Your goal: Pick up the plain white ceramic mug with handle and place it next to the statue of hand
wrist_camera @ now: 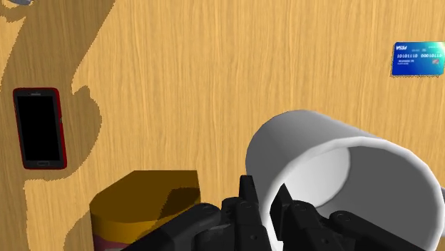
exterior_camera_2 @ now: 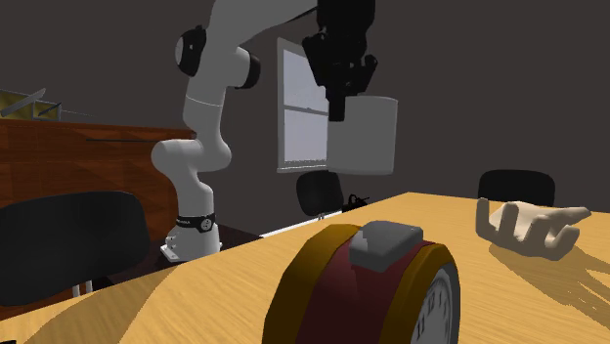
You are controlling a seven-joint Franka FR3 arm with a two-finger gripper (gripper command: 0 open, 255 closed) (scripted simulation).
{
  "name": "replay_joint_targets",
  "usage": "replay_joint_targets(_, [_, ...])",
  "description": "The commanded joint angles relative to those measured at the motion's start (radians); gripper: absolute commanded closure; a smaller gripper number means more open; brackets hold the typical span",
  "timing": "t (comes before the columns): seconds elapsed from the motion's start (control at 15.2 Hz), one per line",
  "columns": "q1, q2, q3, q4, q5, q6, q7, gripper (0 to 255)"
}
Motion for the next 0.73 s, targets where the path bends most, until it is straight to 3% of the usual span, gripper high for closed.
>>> replay_joint_targets(0.0, [0.035, -0.021, 0.011, -0.029, -0.007, 0.010, 0.044, 255])
replay_joint_targets(0.66, [0.189, -0.032, 0.073, -0.040, -0.024, 0.014, 0.254, 255])
